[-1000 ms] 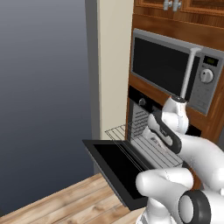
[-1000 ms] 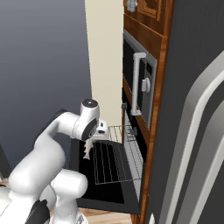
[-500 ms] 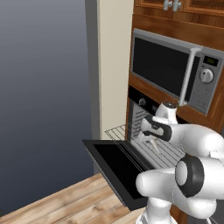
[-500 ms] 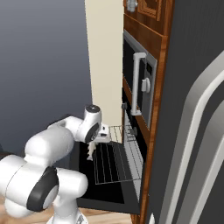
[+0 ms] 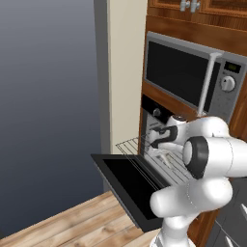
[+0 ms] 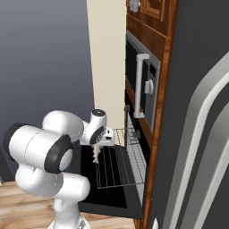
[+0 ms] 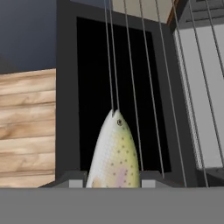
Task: Place the fish on the rack of the oven, and slide the rack back inside. Close the oven door.
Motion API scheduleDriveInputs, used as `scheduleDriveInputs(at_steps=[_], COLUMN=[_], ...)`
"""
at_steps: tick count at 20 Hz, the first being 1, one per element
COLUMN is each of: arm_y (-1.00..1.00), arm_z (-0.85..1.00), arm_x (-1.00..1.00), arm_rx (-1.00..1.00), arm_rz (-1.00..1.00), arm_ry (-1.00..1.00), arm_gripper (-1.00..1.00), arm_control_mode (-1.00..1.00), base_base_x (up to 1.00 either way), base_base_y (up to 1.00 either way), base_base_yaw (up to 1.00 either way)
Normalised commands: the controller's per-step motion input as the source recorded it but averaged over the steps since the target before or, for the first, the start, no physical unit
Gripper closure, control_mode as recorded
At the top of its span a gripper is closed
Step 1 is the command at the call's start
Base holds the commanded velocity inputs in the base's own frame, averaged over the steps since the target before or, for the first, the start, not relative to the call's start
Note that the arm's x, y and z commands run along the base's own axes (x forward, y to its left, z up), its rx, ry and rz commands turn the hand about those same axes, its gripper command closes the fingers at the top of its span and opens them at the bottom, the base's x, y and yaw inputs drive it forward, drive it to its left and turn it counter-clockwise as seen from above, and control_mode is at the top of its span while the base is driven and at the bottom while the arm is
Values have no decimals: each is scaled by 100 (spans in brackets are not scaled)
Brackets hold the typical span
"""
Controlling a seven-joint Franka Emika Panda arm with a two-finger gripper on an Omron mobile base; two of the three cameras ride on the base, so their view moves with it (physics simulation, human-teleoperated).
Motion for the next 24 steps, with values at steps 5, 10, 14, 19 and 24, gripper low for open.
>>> scheduleDriveInputs(at_steps=[5, 10, 14, 19, 24], arm_y=[0, 0, 0, 0, 0], arm_z=[-34, -35, -34, -33, -33], arm_x=[37, 27, 20, 19, 19], arm_rx=[0, 0, 0, 0, 0], arm_rz=[3, 2, 2, 2, 2], arm_ry=[1, 0, 0, 0, 0], arm_gripper=[100, 100, 100, 100, 100], arm_control_mode=[-100, -100, -100, -100, -100], base_base_x=[0, 0, 0, 0, 0], base_base_y=[0, 0, 0, 0, 0], base_base_yaw=[0, 0, 0, 0, 0])
